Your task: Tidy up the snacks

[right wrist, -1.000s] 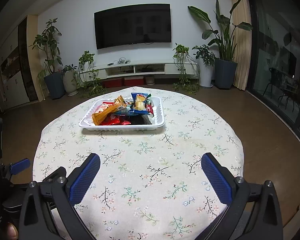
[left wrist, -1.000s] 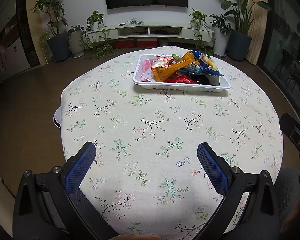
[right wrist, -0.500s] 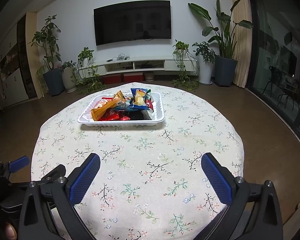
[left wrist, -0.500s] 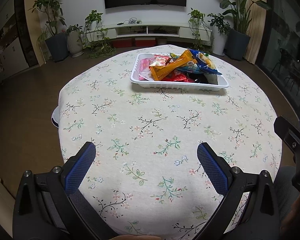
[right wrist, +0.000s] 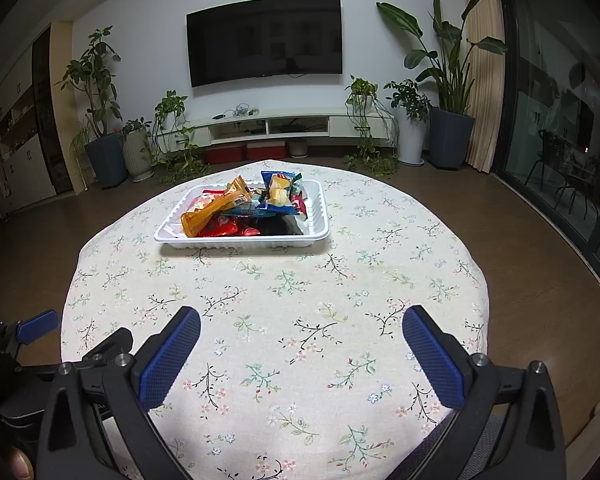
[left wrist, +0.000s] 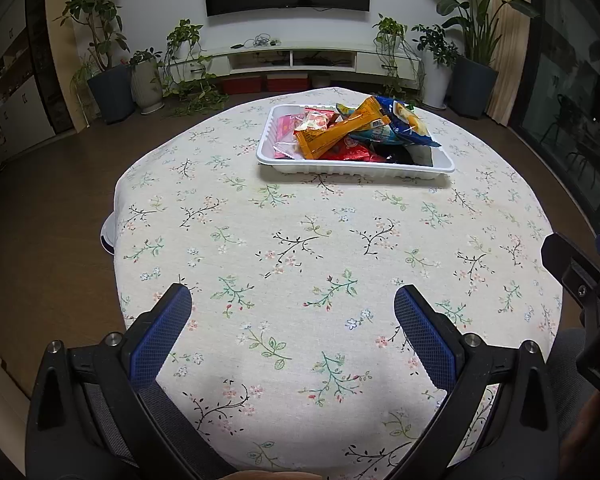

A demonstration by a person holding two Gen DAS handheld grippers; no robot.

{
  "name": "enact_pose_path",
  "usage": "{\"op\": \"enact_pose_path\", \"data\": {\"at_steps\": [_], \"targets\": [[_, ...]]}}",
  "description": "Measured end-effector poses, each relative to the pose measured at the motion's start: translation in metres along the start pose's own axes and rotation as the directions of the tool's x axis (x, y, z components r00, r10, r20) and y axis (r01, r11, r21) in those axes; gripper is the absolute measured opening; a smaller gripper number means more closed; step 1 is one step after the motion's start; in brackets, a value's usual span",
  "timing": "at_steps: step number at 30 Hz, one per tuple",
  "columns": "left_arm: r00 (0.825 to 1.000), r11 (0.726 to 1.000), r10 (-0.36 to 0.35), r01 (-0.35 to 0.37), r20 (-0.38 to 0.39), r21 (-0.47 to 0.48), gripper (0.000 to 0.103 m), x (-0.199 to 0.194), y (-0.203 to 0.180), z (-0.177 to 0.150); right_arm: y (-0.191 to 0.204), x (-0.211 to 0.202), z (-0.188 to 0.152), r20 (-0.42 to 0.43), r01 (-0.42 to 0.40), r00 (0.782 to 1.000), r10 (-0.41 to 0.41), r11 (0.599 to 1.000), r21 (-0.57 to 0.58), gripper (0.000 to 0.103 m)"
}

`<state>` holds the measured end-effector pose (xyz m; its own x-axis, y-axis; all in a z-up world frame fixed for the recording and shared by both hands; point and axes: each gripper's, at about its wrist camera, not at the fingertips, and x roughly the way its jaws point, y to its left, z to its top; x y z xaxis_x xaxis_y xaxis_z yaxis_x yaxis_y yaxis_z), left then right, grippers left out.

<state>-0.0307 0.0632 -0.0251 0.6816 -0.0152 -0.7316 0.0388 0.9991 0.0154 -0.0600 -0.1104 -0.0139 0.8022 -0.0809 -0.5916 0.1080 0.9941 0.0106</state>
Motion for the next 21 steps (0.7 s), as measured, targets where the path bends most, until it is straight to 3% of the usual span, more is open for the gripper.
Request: {"op": "enact_pose_path", "data": {"at_steps": [21], "targets": [[1.000, 1.000, -0.009, 0.009, -0.009, -0.003, 0.103, 0.0019, 0.0008, -0.0008, 0.0000, -0.0005, -0.0001, -0.001, 0.000, 1.000, 0.000, 1.000, -0.001, 0.103]]}}
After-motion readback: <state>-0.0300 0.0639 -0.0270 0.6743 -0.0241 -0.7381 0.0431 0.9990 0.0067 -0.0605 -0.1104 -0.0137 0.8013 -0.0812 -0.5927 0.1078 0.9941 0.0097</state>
